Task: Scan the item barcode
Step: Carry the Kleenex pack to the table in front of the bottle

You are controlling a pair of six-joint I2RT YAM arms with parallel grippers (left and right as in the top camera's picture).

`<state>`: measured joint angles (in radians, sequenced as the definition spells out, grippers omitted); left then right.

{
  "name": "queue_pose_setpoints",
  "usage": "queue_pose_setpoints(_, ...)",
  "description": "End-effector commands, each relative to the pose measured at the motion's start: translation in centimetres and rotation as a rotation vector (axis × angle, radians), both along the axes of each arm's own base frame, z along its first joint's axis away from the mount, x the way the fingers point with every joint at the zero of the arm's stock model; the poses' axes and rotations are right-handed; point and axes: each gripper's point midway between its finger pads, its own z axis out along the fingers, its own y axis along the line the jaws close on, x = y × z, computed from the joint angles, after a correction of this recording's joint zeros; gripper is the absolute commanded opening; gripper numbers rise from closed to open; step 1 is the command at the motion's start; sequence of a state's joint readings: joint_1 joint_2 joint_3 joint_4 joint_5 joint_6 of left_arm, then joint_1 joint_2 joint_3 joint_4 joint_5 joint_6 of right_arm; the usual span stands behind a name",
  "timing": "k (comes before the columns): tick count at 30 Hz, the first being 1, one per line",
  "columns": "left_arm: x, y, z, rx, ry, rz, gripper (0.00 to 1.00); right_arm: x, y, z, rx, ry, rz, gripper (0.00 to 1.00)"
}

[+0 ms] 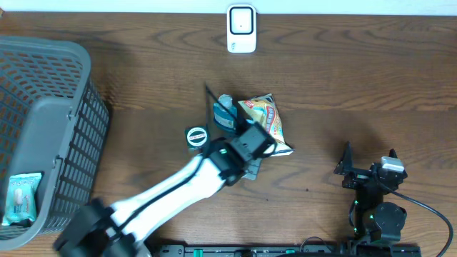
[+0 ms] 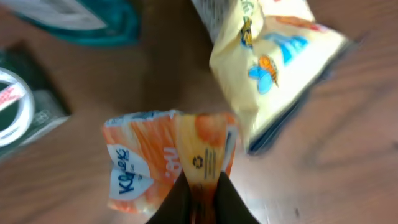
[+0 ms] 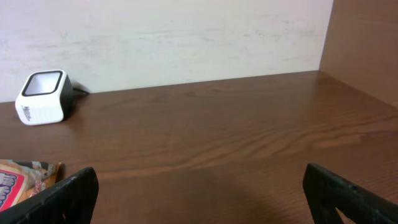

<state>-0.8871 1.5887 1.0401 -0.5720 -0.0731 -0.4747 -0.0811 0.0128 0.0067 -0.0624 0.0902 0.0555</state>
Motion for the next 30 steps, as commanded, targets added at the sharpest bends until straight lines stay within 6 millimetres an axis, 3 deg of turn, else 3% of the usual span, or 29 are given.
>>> queue_pose_setpoints(1,0.4,0.1,-2.2,0.05,0.008,0.026,0.07,0.0,-0.2,0.0,-0.012,0.002,-0.011,0.99)
queue_pose_setpoints(9,1.0,0.3,-2.6,0.065,-0.02,0.035,0.07,-0.1,-0.2,0.0,-0.012,0.002,-0.011,0.99)
queue_pose_setpoints(15,1.0,0.8,-6.0,0.118,-0.005,0.041,0.07,-0.1,-0.2,0.0,-0.012,0.002,-0.011,0.99)
queue_pose_setpoints(30,1.2,1.8,-4.9,0.147,-0.035,0.051,0.07,0.0,-0.2,0.0,-0.012,0.002,-0.011,0.99)
